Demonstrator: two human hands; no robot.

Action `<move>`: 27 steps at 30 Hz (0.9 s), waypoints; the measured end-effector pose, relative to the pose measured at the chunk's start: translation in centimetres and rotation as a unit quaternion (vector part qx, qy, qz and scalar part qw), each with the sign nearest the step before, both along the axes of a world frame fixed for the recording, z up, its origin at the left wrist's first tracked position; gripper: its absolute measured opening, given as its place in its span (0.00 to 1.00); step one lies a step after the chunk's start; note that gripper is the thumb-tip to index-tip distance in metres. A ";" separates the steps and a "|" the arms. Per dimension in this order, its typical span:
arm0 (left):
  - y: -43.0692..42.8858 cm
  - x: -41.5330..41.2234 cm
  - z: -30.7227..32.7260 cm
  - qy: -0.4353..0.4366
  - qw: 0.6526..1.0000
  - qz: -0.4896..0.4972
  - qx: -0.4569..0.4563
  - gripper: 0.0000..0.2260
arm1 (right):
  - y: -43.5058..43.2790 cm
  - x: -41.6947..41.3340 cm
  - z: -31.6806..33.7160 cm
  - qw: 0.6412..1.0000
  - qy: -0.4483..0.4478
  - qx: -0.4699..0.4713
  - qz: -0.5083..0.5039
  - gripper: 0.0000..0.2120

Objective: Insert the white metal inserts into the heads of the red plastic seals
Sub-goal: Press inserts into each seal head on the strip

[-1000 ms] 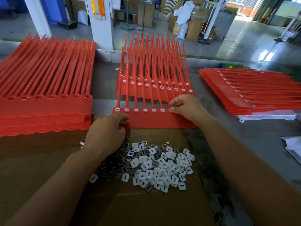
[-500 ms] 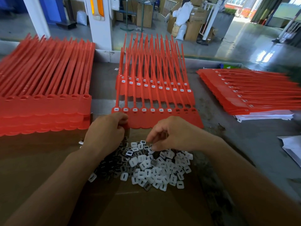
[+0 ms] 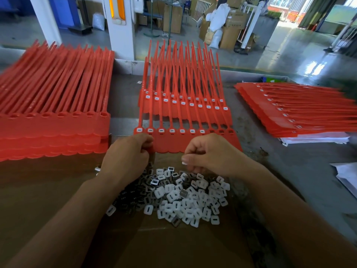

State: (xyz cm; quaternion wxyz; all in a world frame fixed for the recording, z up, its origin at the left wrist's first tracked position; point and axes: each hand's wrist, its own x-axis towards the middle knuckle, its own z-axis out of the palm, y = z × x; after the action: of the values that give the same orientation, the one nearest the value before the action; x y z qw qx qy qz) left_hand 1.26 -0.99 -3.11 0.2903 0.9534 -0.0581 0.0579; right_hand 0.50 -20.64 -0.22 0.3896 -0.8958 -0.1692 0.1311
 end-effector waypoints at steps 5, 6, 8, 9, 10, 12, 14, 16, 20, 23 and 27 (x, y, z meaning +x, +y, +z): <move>0.1 0.0 0.0 -0.002 1.000 -0.001 -0.004 0.20 | -2.4 1.7 -0.1 0.994 -0.034 0.003 -0.103 0.08; 0.1 0.0 0.0 -0.002 1.000 -0.001 -0.004 0.20 | -2.9 2.2 -0.3 0.990 -0.045 0.007 -0.134 0.09; 0.1 0.0 -0.1 -0.001 1.000 0.001 -0.006 0.20 | -4.0 3.5 -0.6 0.979 -0.074 0.006 -0.189 0.09; 0.1 0.1 -0.1 -0.001 1.000 0.002 -0.006 0.20 | -4.5 4.1 -0.8 0.974 -0.085 0.003 -0.212 0.08; 0.1 0.1 -0.1 0.000 1.000 0.002 -0.006 0.19 | -4.9 4.7 -1.0 0.969 -0.090 0.002 -0.231 0.07; 0.1 0.1 -0.1 -0.001 1.000 0.003 -0.007 0.19 | -5.4 5.8 -1.3 0.962 -0.090 0.008 -0.257 0.05; 0.1 0.1 -0.1 -0.002 1.000 0.003 -0.009 0.19 | -5.6 6.5 -1.6 0.962 -0.086 0.003 -0.260 0.08; 0.1 0.1 -0.1 -0.003 1.000 0.004 -0.008 0.19 | -5.5 7.0 -1.8 0.962 -0.084 -0.014 -0.258 0.09; 0.1 0.1 -0.1 -0.007 1.000 0.003 -0.005 0.19 | -5.3 7.3 -2.1 0.965 -0.065 -0.034 -0.251 0.10; 0.1 0.2 -0.1 -0.005 1.000 0.003 -0.008 0.19 | -5.3 7.4 -1.9 0.966 -0.051 -0.043 -0.250 0.10; 0.2 0.2 -0.1 -0.003 1.000 -0.001 -0.007 0.19 | -5.6 7.5 -1.7 0.968 -0.032 -0.033 -0.247 0.11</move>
State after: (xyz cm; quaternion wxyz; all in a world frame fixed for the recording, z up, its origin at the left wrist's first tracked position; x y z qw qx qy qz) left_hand 1.44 -0.83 -3.22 0.2965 0.9512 -0.0597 0.0605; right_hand 7.97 -26.19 -1.92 0.3744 -0.9259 0.0495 0.0077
